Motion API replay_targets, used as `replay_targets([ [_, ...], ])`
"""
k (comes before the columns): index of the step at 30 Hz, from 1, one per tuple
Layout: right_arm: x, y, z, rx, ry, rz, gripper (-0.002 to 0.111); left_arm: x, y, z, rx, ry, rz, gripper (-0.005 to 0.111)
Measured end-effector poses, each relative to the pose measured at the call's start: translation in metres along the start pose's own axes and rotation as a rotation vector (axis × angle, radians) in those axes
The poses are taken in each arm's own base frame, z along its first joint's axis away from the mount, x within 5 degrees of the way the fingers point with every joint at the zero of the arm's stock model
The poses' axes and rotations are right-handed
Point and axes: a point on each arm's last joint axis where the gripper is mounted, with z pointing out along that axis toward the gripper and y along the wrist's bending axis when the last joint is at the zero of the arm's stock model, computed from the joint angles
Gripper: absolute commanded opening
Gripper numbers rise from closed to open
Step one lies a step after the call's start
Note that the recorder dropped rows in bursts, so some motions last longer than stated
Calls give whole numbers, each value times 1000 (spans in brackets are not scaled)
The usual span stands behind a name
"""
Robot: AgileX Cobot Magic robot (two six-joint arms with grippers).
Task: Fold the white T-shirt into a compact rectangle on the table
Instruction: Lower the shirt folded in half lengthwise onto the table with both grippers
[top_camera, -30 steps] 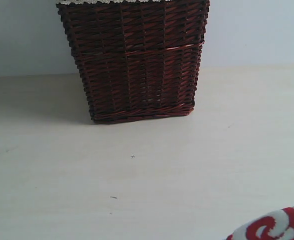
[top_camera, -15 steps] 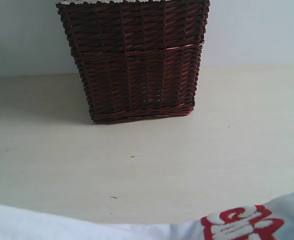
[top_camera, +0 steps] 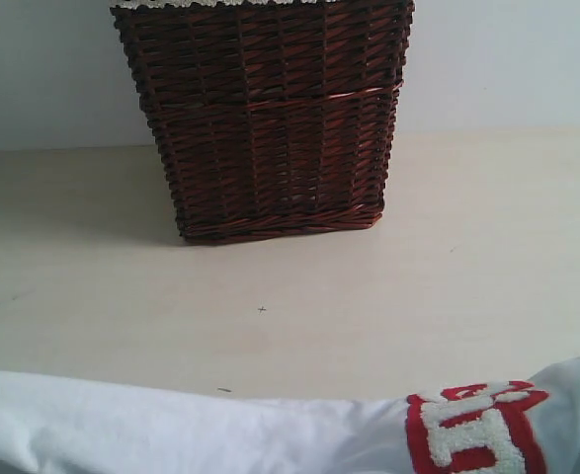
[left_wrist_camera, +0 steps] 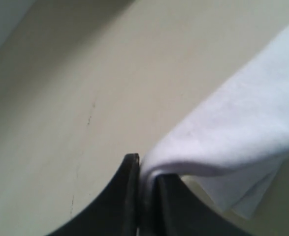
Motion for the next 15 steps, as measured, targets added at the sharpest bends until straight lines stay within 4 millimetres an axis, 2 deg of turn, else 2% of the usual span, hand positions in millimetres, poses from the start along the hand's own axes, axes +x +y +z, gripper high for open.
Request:
replay_targets([
  [8, 2, -9, 19, -81, 62, 28, 0, -10, 19, 28, -79, -20, 4, 0],
  [15, 8, -35, 62, -84, 124, 169, 0, -10, 31, 70, -94, 29, -9, 0],
])
